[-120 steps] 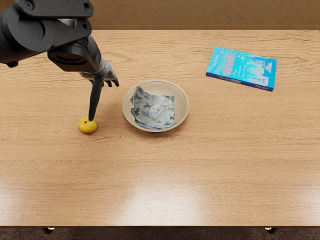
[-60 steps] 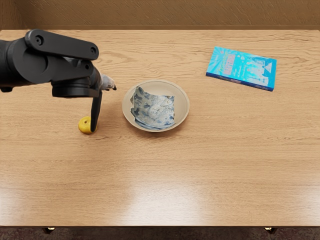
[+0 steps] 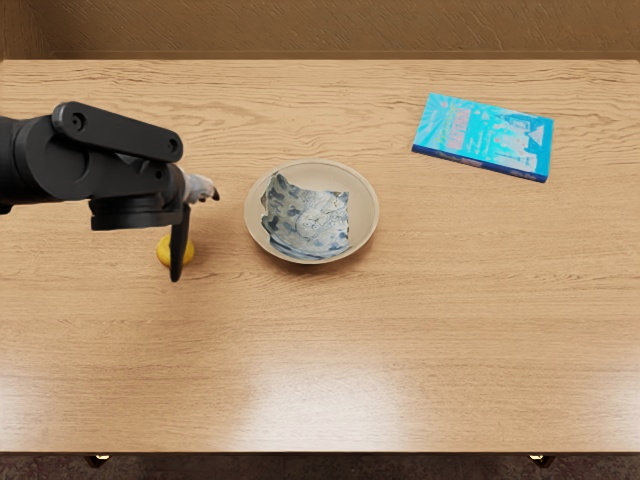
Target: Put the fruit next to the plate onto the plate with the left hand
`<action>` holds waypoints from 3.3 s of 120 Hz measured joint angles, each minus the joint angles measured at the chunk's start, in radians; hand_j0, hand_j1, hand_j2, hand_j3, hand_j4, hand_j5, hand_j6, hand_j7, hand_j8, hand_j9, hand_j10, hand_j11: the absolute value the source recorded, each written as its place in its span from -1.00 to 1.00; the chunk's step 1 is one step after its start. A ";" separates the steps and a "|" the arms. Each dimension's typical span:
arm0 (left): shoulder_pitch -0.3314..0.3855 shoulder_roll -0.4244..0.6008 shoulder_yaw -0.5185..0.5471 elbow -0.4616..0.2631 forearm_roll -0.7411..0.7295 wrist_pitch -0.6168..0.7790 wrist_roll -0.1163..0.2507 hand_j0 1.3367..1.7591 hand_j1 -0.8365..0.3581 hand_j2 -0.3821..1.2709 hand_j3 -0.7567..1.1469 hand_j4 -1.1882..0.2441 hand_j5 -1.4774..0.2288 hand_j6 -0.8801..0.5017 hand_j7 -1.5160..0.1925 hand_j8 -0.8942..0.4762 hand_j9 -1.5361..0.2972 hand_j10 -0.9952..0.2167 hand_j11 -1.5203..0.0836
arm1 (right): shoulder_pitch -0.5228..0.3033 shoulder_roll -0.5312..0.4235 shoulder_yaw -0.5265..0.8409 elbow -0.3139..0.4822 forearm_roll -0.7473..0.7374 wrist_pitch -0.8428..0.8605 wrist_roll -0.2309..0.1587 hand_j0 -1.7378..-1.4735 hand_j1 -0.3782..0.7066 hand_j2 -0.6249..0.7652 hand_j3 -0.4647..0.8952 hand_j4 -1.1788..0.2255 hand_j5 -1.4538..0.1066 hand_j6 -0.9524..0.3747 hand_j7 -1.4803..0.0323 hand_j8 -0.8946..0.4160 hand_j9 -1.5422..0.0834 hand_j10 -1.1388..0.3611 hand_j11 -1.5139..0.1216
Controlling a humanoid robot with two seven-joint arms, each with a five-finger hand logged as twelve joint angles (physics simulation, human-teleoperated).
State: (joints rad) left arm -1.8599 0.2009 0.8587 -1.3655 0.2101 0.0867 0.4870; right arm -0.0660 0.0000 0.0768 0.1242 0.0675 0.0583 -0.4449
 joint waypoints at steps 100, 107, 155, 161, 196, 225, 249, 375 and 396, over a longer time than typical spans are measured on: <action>0.062 0.000 0.085 -0.064 0.026 0.278 -0.111 0.52 0.48 -0.48 -0.20 0.31 0.35 -0.09 0.39 -0.06 0.32 0.23 0.49 | 0.000 0.000 0.000 0.000 0.000 0.000 0.000 -0.40 -0.95 -0.10 -0.32 0.68 0.86 0.43 0.96 0.36 0.90 0.52 0.85; 0.064 0.001 0.089 -0.087 0.041 0.319 -0.113 0.52 0.48 -0.48 -0.20 0.31 0.35 -0.09 0.39 -0.06 0.32 0.23 0.49 | 0.000 0.000 0.000 0.000 0.000 0.000 0.000 -0.40 -0.95 -0.10 -0.32 0.68 0.86 0.43 0.96 0.36 0.90 0.52 0.85; 0.113 -0.011 0.121 -0.126 0.085 0.469 -0.117 0.52 0.48 -0.48 -0.20 0.31 0.35 -0.09 0.39 -0.06 0.32 0.22 0.49 | 0.000 0.000 0.000 0.000 0.000 0.000 0.000 -0.40 -0.95 -0.10 -0.32 0.68 0.86 0.43 0.96 0.36 0.90 0.52 0.85; 0.117 -0.011 0.122 -0.127 0.086 0.472 -0.117 0.52 0.48 -0.48 -0.20 0.31 0.35 -0.09 0.39 -0.07 0.32 0.22 0.49 | 0.000 0.000 0.000 0.000 0.000 0.000 0.000 -0.40 -0.95 -0.10 -0.32 0.68 0.86 0.43 0.96 0.36 0.90 0.52 0.85; 0.123 -0.011 0.151 -0.125 0.109 0.474 -0.117 0.52 0.48 -0.48 -0.20 0.31 0.35 -0.09 0.39 -0.06 0.32 0.23 0.49 | 0.000 0.000 0.000 0.000 0.000 0.000 0.000 -0.40 -0.95 -0.10 -0.32 0.68 0.86 0.43 0.96 0.36 0.90 0.52 0.85; 0.132 -0.012 0.159 -0.120 0.116 0.476 -0.117 0.52 0.47 -0.48 -0.20 0.30 0.34 -0.10 0.39 -0.07 0.31 0.22 0.48 | 0.000 0.000 0.000 0.000 0.000 0.000 0.000 -0.40 -0.95 -0.10 -0.32 0.68 0.86 0.43 0.96 0.36 0.90 0.52 0.85; 0.140 -0.015 0.159 -0.118 0.117 0.475 -0.117 0.52 0.37 -0.46 -0.20 0.23 0.26 -0.17 0.31 -0.15 0.24 0.13 0.40 | 0.000 0.000 0.000 0.000 0.000 0.000 0.000 -0.40 -0.95 -0.10 -0.32 0.68 0.86 0.43 0.96 0.36 0.90 0.52 0.85; 0.140 -0.027 0.160 -0.119 0.115 0.476 -0.116 0.51 -0.04 -0.36 -0.20 -0.13 -0.11 -0.39 -0.07 -0.41 -0.12 -0.28 -0.02 | 0.000 0.000 0.000 0.000 0.000 0.000 0.000 -0.40 -0.95 -0.10 -0.32 0.68 0.86 0.43 0.96 0.36 0.90 0.52 0.85; 0.142 -0.031 0.160 -0.119 0.116 0.476 -0.116 0.50 -0.04 -0.38 -0.20 -0.20 -0.13 -0.38 -0.11 -0.40 -0.17 -0.33 -0.07 | 0.000 0.000 0.000 0.000 0.000 0.000 0.000 -0.40 -0.95 -0.10 -0.32 0.68 0.86 0.43 0.96 0.36 0.90 0.52 0.85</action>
State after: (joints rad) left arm -1.7181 0.1701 1.0188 -1.4842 0.3258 0.5628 0.3714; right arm -0.0660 0.0000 0.0767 0.1242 0.0675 0.0583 -0.4449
